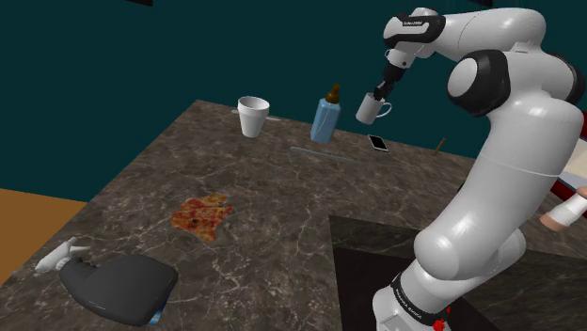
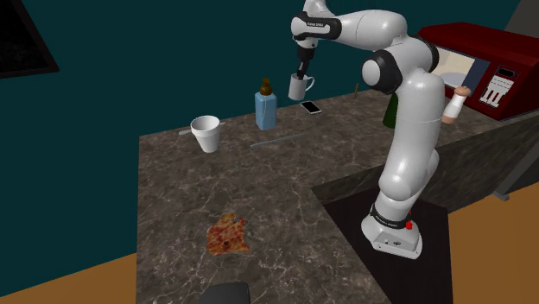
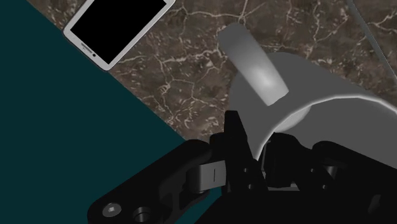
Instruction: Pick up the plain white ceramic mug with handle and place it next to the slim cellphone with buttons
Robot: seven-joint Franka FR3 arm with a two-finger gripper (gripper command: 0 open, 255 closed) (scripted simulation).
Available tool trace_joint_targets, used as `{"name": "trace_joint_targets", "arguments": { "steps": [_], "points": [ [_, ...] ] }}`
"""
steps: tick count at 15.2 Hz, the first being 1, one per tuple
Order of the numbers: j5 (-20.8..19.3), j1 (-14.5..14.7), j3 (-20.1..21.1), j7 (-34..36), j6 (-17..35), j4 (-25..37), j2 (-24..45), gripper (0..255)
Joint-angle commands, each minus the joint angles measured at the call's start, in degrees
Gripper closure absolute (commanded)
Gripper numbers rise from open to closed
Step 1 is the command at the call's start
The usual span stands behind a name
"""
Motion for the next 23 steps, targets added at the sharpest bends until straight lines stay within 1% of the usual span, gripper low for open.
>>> {"name": "trace_joint_targets", "arguments": {
  "steps": [1, 11, 23],
  "points": [
    [-0.03, 0.09, 0.02, -0.14, 1.53, -1.72, -0.23, 255],
    [0.36, 0.36, 0.22, -0.84, 9.07, -8.98, 0.10, 255],
    [1.64, 0.33, 0.62, -2.13, 17.69, -15.64, 2.25, 255]
  ]
}}
